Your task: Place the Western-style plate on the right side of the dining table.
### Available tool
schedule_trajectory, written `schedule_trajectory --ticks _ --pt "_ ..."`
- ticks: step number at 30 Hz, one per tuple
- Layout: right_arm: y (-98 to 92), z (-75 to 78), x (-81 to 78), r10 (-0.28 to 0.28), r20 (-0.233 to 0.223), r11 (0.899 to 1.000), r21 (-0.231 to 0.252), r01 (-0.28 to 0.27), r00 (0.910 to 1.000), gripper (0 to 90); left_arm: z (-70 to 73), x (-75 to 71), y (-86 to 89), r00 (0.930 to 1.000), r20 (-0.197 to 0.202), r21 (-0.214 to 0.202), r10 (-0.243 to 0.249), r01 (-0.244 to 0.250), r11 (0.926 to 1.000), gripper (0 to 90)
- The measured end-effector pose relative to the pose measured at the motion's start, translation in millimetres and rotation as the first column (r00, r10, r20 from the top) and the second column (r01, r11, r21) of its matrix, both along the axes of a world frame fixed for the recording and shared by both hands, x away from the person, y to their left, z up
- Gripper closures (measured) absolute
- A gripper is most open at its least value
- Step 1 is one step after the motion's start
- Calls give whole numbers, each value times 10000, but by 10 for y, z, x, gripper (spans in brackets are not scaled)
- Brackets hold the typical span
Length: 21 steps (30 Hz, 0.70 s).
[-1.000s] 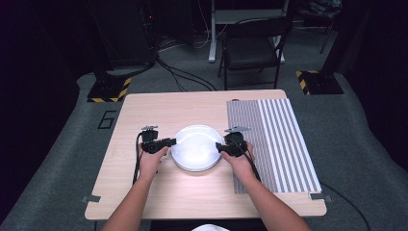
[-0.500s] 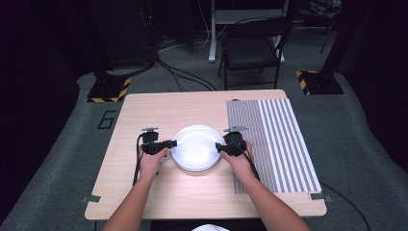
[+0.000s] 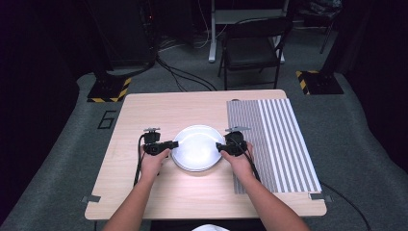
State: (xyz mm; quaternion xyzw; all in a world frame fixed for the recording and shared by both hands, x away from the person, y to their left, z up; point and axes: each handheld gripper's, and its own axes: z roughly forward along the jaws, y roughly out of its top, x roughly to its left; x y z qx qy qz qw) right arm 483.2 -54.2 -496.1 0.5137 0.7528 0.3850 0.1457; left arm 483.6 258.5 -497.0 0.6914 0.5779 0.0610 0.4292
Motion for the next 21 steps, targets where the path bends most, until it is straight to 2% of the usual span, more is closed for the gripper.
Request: schedule_trajectory --ticks 2,3,5,13,21 --pt "4 -17 9 -74 -101 9999 91 75 9999 522 -2 0 -1 10000 23 11 3 -3 10000 606" --pt "1 -32 20 39 -363 9995 321 -27 9993 519 -4 -1 4 10000 22 -23 5 -5 10000 608" --pt "4 -58 33 59 -514 9986 519 -32 9987 522 -6 -2 4 10000 31 -40 5 -5 10000 608" --pt "51 -116 41 -35 -742 9987 512 73 9972 519 -8 -7 -1 9999 105 58 6 -6 10000 605" --pt "61 -116 42 -122 -727 9984 542 162 9973 521 -8 -14 -13 9999 121 38 111 -112 9999 603"
